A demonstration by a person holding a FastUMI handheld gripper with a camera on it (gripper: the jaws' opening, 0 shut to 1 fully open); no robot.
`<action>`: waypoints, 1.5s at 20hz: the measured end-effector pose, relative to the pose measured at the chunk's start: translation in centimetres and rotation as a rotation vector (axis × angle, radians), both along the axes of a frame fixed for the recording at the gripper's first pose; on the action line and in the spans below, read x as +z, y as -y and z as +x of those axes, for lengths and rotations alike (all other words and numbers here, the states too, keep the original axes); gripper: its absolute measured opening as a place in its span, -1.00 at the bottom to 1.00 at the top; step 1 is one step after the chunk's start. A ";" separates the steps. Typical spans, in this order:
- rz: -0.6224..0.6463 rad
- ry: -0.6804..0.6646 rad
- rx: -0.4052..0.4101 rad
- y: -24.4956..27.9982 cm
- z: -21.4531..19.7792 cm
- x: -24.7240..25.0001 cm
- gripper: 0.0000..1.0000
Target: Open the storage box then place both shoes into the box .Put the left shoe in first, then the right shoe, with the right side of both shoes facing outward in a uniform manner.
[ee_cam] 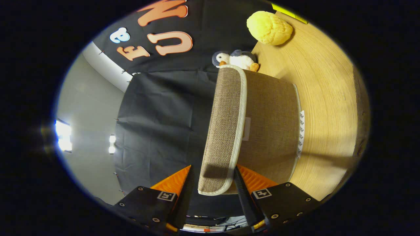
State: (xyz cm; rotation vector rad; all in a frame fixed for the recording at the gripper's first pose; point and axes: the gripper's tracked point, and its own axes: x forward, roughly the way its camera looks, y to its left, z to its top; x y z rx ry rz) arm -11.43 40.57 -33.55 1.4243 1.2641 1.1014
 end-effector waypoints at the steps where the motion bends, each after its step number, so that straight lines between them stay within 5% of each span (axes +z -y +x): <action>1: 0.033 -0.008 -0.039 0.2 0.7 0.9 0.23; 3: 0.040 0.012 -0.078 0.1 1.2 1.1 -0.08; 7: 0.133 -0.029 -0.131 -0.5 2.4 3.8 -0.32; 12: 0.023 0.024 -0.125 -2.1 2.8 4.1 -0.62; 13: 0.007 0.055 -0.124 -2.6 3.0 4.8 -0.81; 20: -0.053 0.235 -0.073 -6.3 4.0 11.2 -0.82; 30: -0.196 0.393 0.077 -20.1 2.9 15.7 -0.77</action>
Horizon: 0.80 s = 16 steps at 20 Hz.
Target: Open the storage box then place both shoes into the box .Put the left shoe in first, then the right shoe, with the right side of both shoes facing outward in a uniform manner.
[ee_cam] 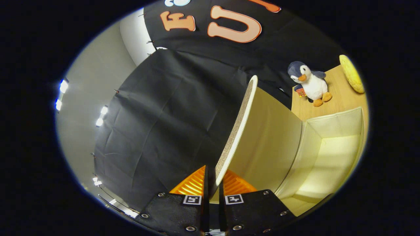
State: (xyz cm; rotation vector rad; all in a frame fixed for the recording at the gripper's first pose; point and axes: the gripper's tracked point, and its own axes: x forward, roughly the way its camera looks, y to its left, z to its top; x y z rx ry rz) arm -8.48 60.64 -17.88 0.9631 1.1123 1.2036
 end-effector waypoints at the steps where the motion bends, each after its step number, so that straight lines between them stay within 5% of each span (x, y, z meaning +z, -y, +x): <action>1: -0.030 0.012 0.021 -1.3 -0.8 0.0 -0.73; 12: -0.294 -0.015 0.128 -11.6 -5.0 -6.2 -0.69; 16: -0.321 0.044 0.132 -10.5 -4.7 -7.3 -0.21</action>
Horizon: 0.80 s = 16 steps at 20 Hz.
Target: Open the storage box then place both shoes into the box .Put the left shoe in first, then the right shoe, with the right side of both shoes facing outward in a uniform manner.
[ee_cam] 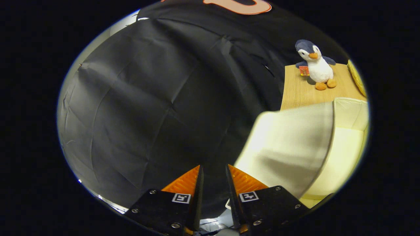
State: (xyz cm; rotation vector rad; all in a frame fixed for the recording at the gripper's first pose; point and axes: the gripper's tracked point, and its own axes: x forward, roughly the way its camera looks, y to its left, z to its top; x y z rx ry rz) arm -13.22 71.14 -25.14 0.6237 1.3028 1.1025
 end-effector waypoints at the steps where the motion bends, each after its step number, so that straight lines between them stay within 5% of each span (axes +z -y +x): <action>1: -0.004 0.024 -0.009 0.9 0.4 -0.2 -0.06; 7: -0.004 0.153 -0.106 9.8 2.6 3.3 0.60; 16: -0.141 0.450 -0.233 24.4 8.3 3.8 0.89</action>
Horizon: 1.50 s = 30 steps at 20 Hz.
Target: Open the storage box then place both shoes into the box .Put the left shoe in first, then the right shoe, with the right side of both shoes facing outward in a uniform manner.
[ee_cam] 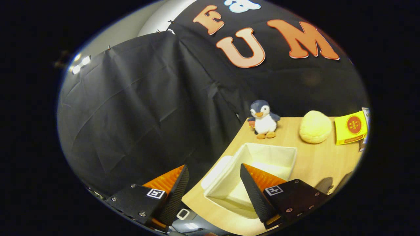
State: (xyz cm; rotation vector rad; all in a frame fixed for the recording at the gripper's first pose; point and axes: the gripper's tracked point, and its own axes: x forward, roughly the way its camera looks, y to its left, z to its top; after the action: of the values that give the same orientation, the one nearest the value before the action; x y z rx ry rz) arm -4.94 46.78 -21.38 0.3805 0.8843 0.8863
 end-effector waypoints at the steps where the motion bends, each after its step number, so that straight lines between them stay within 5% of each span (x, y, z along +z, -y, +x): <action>1: -0.026 0.018 -0.015 1.5 0.5 -0.5 0.92; 8: -0.249 0.040 -0.116 12.3 2.0 -5.7 0.97; 19: -0.547 -0.106 -0.160 24.9 -1.8 -17.5 0.97; 30: -0.687 -0.260 -0.146 28.1 -4.9 -27.3 0.90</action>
State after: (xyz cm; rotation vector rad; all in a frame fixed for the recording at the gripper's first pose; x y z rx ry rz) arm -9.82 18.65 -48.71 -0.0429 1.3185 0.3612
